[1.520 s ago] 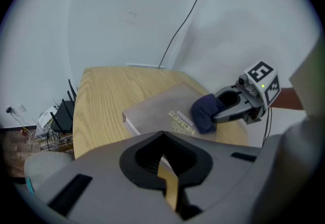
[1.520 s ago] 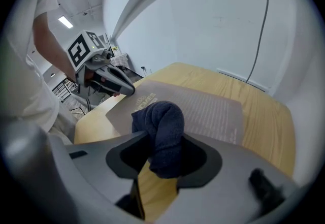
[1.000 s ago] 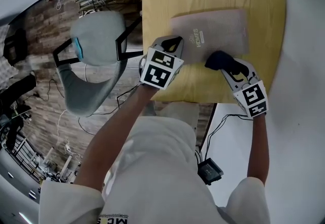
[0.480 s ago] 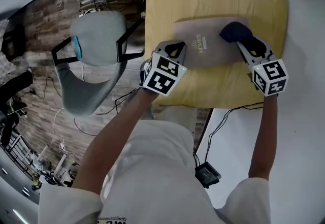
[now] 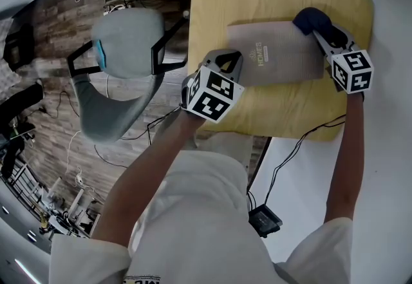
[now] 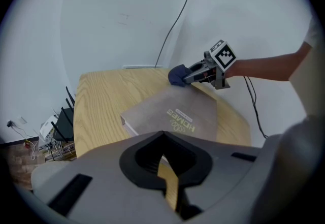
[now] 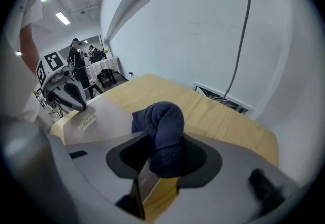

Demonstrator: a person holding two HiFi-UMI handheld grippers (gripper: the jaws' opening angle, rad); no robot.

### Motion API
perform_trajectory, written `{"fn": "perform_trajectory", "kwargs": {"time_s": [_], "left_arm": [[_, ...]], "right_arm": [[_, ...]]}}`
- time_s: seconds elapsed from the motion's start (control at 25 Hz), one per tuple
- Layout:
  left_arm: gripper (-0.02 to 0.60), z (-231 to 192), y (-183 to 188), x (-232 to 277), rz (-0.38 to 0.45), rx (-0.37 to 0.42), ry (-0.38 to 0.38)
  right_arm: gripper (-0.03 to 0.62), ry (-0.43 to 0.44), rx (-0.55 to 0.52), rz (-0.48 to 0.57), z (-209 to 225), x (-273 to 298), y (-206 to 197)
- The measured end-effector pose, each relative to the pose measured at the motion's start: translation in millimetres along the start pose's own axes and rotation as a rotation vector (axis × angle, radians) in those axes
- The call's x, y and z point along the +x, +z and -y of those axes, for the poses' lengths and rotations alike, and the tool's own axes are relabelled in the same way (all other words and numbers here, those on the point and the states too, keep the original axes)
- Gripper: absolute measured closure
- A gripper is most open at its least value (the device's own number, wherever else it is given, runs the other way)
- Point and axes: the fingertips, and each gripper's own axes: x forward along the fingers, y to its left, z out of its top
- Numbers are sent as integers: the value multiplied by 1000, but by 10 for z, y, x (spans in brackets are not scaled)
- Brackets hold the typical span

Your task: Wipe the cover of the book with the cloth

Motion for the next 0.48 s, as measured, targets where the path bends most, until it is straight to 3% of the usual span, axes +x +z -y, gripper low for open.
{"fn": "perform_trajectory", "kwargs": {"time_s": [0.48], "left_arm": [[574, -14, -9, 13, 13, -13, -2]], "right_arm": [[428, 73, 15, -14, -384, -280, -477]]}}
